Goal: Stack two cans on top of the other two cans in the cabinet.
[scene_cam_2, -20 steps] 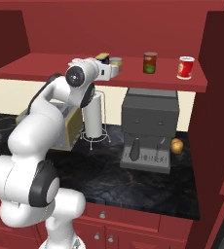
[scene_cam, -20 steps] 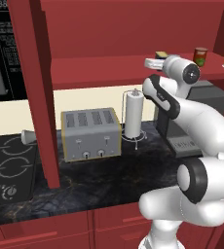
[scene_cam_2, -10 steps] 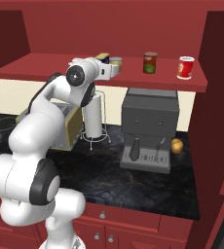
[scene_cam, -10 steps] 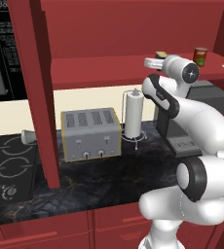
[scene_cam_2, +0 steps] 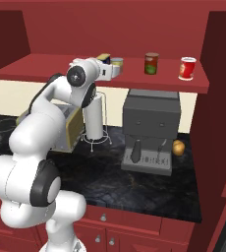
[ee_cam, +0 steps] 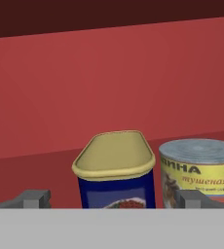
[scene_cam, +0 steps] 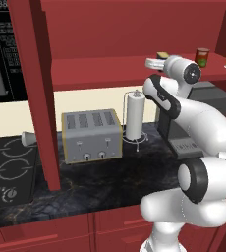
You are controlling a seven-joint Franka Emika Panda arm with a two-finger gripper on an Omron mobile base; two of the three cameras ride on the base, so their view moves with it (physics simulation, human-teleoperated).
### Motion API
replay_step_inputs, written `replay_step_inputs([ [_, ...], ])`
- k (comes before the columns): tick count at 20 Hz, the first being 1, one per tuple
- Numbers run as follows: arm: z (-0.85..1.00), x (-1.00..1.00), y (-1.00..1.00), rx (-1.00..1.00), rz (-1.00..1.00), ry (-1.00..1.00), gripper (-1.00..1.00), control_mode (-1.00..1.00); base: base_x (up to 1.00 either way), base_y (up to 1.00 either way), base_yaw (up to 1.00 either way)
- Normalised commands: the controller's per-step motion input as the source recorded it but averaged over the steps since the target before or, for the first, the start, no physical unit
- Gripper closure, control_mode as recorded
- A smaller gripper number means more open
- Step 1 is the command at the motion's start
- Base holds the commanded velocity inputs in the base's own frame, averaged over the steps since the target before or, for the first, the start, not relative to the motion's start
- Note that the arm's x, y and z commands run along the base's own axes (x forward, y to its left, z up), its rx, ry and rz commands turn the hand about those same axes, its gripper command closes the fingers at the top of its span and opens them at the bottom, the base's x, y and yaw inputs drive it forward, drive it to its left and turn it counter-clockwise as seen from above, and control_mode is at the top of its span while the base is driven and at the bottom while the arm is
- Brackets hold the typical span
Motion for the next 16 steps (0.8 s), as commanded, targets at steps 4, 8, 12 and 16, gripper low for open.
replay_step_inputs([
  [4, 0.00, 0.00, 0.00, 0.00, 0.00, 0.00, -1.00, -1.00, 0.00, 0.00, 0.00],
  [8, 0.00, 0.00, 0.00, 0.00, 0.00, 0.00, -1.00, -1.00, 0.00, 0.00, 0.00],
  [12, 0.00, 0.00, 0.00, 0.00, 0.00, 0.00, 1.00, -1.00, 0.00, 0.00, 0.00],
  [16, 0.00, 0.00, 0.00, 0.00, 0.00, 0.00, 1.00, -1.00, 0.00, 0.00, 0.00],
])
